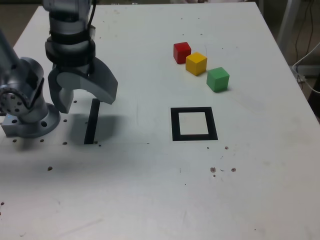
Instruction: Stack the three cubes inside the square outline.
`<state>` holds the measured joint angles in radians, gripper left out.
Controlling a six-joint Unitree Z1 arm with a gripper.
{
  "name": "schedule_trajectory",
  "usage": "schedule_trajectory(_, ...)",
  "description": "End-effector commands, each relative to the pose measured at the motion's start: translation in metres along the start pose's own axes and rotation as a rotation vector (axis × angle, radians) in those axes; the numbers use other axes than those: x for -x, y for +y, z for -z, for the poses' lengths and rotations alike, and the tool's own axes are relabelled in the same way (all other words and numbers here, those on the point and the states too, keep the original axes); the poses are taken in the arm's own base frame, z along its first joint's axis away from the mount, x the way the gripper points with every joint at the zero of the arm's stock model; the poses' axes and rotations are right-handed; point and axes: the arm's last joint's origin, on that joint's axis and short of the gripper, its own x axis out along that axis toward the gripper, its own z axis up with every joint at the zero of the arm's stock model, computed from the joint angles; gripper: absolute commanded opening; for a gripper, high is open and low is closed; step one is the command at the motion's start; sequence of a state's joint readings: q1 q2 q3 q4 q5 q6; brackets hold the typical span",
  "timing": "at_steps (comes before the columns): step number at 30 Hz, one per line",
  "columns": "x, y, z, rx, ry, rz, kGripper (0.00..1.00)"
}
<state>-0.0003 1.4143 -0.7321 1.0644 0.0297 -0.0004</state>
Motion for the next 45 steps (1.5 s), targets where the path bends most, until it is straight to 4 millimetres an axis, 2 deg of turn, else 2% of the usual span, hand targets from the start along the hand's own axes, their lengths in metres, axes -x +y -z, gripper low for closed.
schedule_trajectory(1,0.0,0.002,-0.001,0.01,0.01,-0.008,1.0)
schedule_trajectory(8,0.005,0.013,-0.012,0.056,0.009,-0.036,1.0)
schedule_trajectory(17,0.039,0.04,-0.053,0.118,-0.043,-0.072,1.0)
schedule_trajectory(23,0.054,0.08,-0.089,0.141,-0.04,-0.061,1.0)
schedule_trajectory(31,0.061,0.142,-0.124,0.147,-0.028,-0.028,1.0)
schedule_trajectory(39,0.055,0.191,-0.16,0.159,-0.019,-0.007,1.0)
schedule_trajectory(45,0.046,0.221,-0.184,0.17,-0.009,0.01,0.99)
